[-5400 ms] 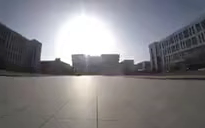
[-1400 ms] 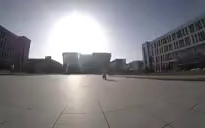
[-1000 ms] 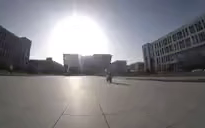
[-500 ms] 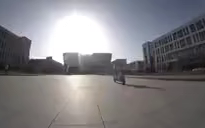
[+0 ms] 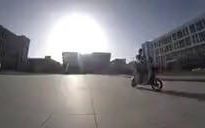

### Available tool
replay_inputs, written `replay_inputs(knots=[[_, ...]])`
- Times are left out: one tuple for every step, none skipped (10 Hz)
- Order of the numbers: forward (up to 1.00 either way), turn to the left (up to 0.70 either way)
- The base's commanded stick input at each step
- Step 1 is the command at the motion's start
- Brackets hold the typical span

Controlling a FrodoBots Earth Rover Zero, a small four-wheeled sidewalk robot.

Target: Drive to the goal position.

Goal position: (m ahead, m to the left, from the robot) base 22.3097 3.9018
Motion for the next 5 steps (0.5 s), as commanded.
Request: replay_inputs(knots=[[1.0, 0.43], [1.0, 0.43], [1.0, 0.43], [1.0, 0.43], [1.0, 0.18]])
